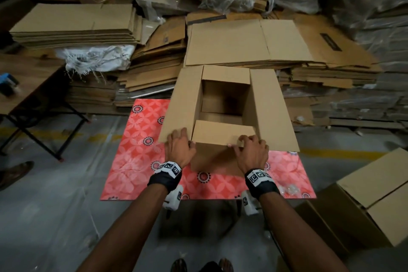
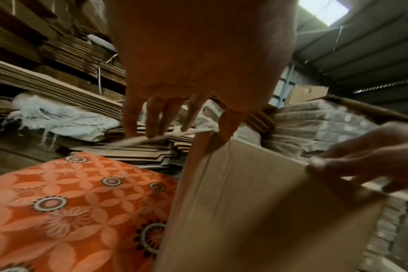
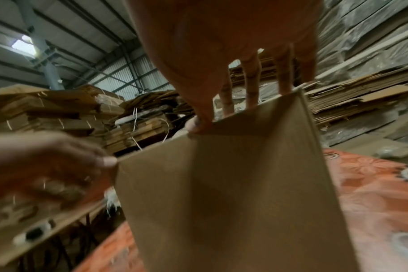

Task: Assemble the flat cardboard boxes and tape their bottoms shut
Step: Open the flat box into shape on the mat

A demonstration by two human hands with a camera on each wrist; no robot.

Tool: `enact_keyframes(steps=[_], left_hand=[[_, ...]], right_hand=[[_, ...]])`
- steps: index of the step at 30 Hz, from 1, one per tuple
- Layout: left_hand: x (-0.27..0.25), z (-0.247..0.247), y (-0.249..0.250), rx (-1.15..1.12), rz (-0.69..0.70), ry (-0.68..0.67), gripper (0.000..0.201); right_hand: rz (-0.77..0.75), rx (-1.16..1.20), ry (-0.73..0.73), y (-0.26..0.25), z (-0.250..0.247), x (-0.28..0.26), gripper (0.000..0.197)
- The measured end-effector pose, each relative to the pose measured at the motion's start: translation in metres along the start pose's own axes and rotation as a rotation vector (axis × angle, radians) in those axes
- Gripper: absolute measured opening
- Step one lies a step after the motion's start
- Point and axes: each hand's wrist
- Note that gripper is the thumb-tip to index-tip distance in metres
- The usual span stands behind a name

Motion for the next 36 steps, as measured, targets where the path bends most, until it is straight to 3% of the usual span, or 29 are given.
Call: enact_keyframes(steps=[3,8,11,14,16,19,21,23,27,29,31,34,36], left_hand=[[-0.018,0.006,0.019,0.027,0.12,0.065,0.059],[-0.025,0.035,0.02,-0.044,0.224,-0.056,0.043],[-0.008,0.038,-0.006,-0.156,0.282,-0.069,0.06],[0.018,0.028,-0.032,-0.084,0.292,-0.06,0.065],[0.03,0.022,-0.038,-0.047,0.179,-0.011,0.068],[0.024,0.015,-0.022,-0.198,0.035,0.031,0.064],[0.008,0.02,-0.006,-0.354,0.026,-0.011,0.057],[-0.011,0.024,0.007,-0.466,-0.022,-0.107,0.071],[-0.018,0.03,0.018,-0.599,-0.102,-0.249,0.1],[-0.005,0.031,0.013,-0.603,-0.084,-0.278,0.101],[0.012,0.03,0.002,-0.59,-0.077,-0.293,0.1],[0.033,0.022,-0.015,-0.57,-0.06,-0.314,0.099],[0.046,0.016,-0.021,-0.483,-0.035,-0.309,0.1]], right_hand=[[-0.088,-0.099,0.017,0.003,0.005,-0.013,0.043],[-0.129,-0.126,0.01,-0.008,-0.005,-0.036,0.041],[-0.162,-0.107,-0.018,-0.013,-0.009,-0.053,0.035],[-0.222,0.066,-0.079,-0.018,-0.014,-0.059,0.025],[-0.28,0.258,-0.135,-0.023,-0.016,-0.059,0.023],[-0.276,0.692,-0.275,-0.019,-0.012,-0.051,0.04],[-0.263,0.787,-0.266,-0.007,-0.014,-0.043,0.043],[-0.277,0.628,-0.205,0.006,-0.019,-0.035,0.043],[-0.107,0.383,-0.314,0.024,-0.02,-0.016,0.101],[-0.099,0.332,-0.315,0.023,-0.015,-0.013,0.111],[-0.145,0.277,-0.287,0.016,-0.012,-0.013,0.101],[-0.24,0.235,-0.24,0.005,-0.008,-0.005,0.064],[-0.255,0.23,-0.255,0.001,-0.006,0.007,0.051]])
Point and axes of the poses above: each hand's wrist, its own x-axis towards the middle knuckle, its own z-axis out of the palm, y = z × x, and after that the axes turned 1 degree about -y, right-handed
